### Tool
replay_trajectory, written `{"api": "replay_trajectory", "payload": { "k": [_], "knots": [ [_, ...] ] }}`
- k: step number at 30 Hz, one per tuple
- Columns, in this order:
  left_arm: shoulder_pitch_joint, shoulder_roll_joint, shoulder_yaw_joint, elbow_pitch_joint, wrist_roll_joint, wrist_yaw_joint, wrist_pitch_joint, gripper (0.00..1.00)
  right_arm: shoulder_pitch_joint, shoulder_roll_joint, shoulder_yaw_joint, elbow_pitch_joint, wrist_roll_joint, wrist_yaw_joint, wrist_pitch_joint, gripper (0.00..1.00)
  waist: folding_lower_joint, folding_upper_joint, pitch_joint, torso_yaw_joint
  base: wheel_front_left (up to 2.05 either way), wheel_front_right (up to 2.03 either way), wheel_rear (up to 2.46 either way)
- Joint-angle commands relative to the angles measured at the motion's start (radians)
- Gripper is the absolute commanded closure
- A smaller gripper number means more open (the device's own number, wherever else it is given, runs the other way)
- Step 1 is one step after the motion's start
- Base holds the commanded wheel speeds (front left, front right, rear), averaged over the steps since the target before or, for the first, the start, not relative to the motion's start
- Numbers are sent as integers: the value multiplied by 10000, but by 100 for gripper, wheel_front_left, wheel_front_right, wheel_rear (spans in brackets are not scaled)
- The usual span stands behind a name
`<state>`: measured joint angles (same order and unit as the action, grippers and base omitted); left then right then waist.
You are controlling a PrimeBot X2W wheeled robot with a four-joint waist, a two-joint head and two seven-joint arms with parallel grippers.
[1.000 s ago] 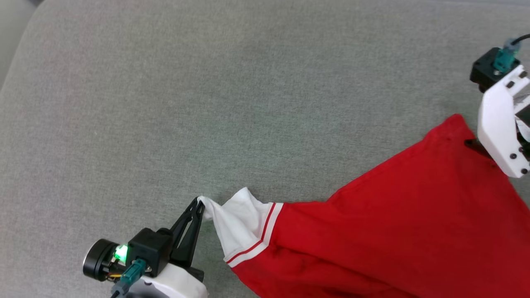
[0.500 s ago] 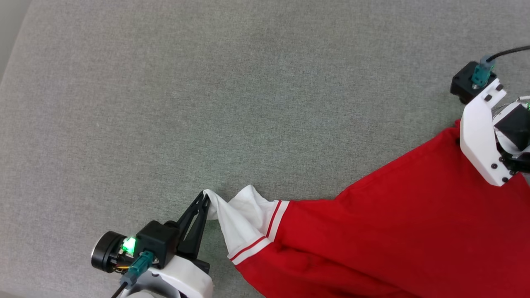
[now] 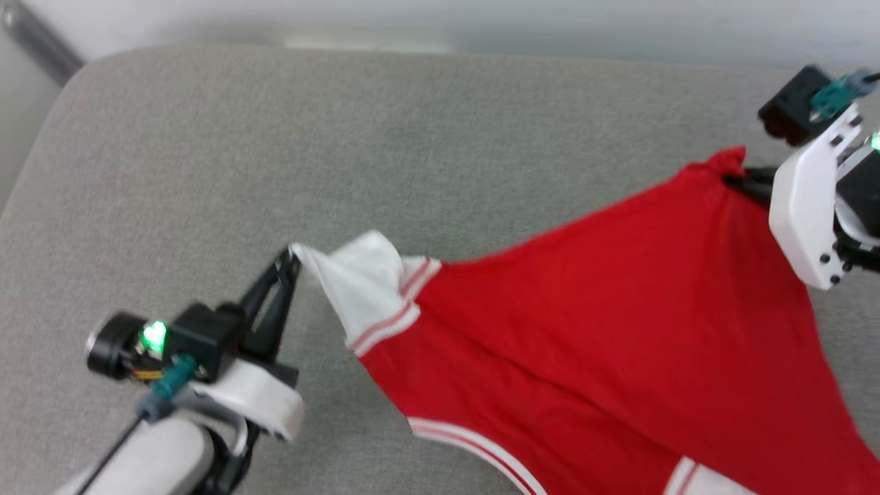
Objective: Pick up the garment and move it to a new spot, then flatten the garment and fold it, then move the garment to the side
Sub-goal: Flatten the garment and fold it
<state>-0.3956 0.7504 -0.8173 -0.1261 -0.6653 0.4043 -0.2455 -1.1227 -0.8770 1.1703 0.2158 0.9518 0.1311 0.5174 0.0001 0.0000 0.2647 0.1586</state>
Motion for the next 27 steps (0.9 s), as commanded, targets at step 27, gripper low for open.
{"api": "replay_trajectory", "payload": {
  "k": [27],
  "knots": [
    [-11147,-1867,1521,4383,488,-3485,1666,100,-5193,2258,-3693,3610,-2006,-7,-2849,100,-1,0,1753,-1199,0,0,0]
  ]
}}
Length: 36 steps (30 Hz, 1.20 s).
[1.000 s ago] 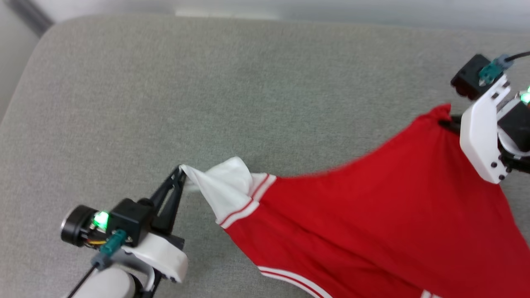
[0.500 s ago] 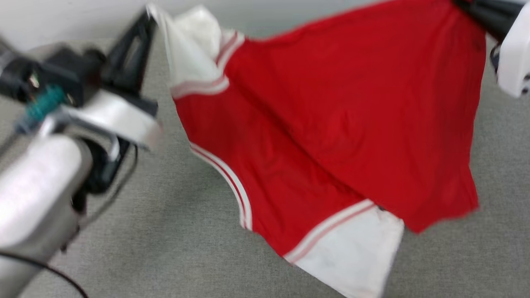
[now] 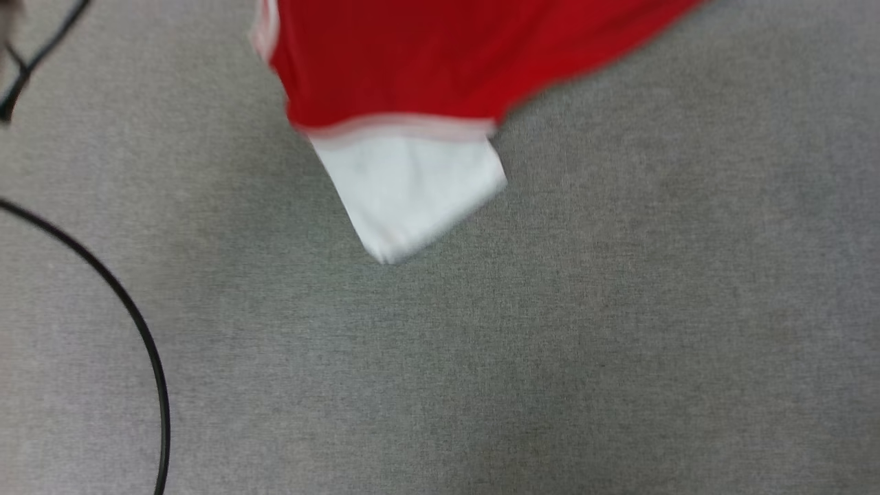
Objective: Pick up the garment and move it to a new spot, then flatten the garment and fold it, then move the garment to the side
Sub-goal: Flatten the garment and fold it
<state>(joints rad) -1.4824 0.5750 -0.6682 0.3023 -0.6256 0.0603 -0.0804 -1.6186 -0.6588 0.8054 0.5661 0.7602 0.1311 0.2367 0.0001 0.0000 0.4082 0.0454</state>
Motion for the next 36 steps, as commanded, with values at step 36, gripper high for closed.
{"api": "replay_trajectory", "payload": {
  "k": [36],
  "knots": [
    [572,-1347,-72,4319,447,-1612,-1854,100,1002,1317,3162,2016,1075,-7,-2525,100,-1,0,723,-135,0,0,0]
  ]
}}
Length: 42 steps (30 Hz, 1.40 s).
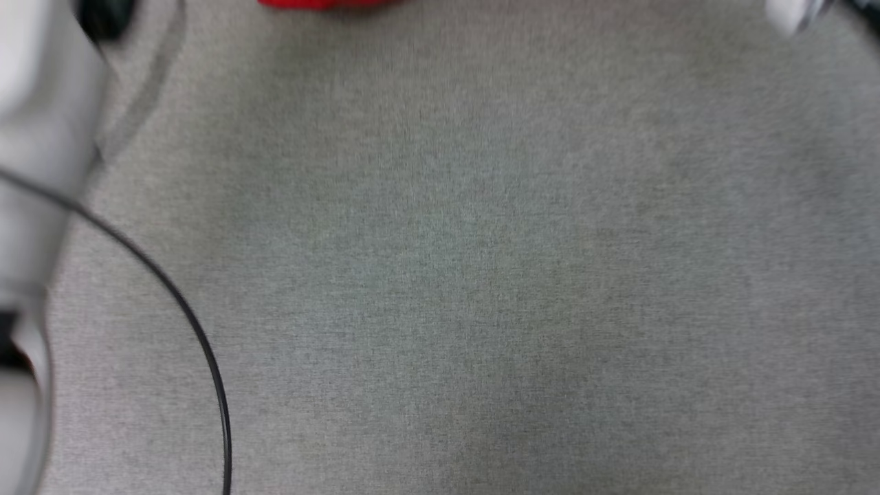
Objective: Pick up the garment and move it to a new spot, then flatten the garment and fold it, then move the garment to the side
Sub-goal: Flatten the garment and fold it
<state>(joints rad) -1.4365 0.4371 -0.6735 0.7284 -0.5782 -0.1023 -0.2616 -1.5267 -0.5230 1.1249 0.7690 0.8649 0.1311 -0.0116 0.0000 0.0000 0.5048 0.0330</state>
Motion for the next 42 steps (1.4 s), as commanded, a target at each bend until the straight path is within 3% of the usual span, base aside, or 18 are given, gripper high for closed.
{"api": "replay_trajectory", "payload": {
  "k": [1,11,17,26,31,42],
  "knots": [
    [638,99,20,-144,-89,6,-41,100,384,-81,117,-145,169,-7,-133,100,0,0,-387,-29,0,0,0],
    [5668,845,-329,-2449,-671,377,79,100,3554,-1281,1293,-1617,1172,-7,-526,100,0,0,-2180,50,0,0,0],
    [8942,1579,-470,-4755,-1481,1348,576,100,5491,-2078,1433,-2256,1700,-7,-707,100,0,0,-3171,58,0,0,0],
    [12900,2949,-988,-7537,-2298,2836,1447,100,7777,-2963,1500,-3126,1599,-7,-755,100,0,0,-4215,25,0,0,0],
    [14503,3283,-1087,-8047,-2898,3319,1348,100,9064,-3478,1461,-3709,1857,-7,-729,100,0,0,-4745,-4,0,0,0],
    [16213,3250,-1564,-8294,-3535,3515,1318,100,11819,-4094,751,-4517,2043,-7,-723,100,0,0,-5054,170,0,0,0]
  ]
}}
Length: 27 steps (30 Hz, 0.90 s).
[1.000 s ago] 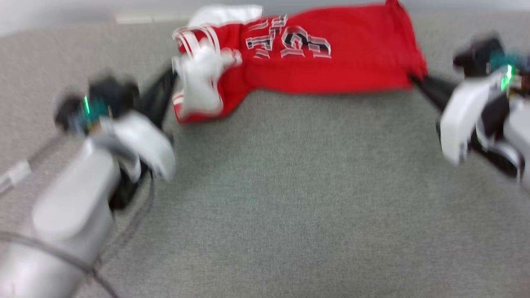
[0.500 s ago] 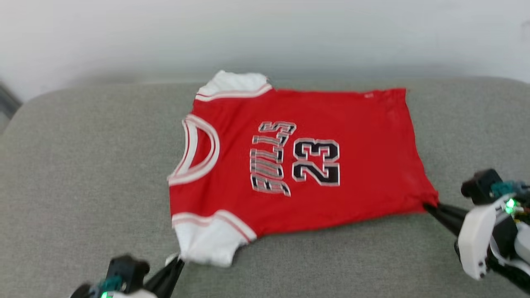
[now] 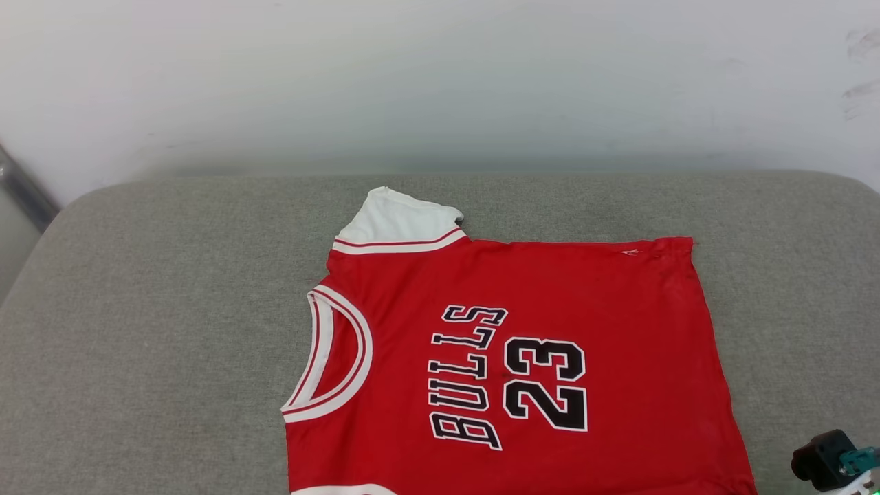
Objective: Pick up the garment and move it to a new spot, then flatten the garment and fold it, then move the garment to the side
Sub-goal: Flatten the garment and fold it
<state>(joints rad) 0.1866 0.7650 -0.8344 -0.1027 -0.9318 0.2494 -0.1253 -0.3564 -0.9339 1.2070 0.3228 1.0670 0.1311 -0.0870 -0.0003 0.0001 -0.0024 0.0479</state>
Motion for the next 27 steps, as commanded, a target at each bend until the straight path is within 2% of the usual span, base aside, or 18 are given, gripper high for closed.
{"api": "replay_trajectory", "payload": {
  "k": [1,9,17,21,27],
  "knots": [
    [-60,-70,55,86,-20,-31,-90,100,271,58,-170,-131,35,-7,75,100,3,-1,36,43,0,0,0],
    [-1430,-10,526,398,545,-297,-406,100,224,179,-1687,-569,-488,-7,224,100,3,-1,242,94,0,0,0],
    [-3434,78,769,483,1198,-807,38,100,135,220,-3307,-1148,-975,-7,813,100,3,-1,678,-171,0,0,0],
    [-4154,63,892,682,1295,-1001,187,100,53,319,-3797,-1263,-1138,-7,1147,100,3,-1,974,-344,0,0,0],
    [-5275,-248,910,1525,1460,-1418,336,100,-163,728,-4314,-1266,-1374,-7,1942,100,3,-1,1661,-628,0,0,0]
  ]
}}
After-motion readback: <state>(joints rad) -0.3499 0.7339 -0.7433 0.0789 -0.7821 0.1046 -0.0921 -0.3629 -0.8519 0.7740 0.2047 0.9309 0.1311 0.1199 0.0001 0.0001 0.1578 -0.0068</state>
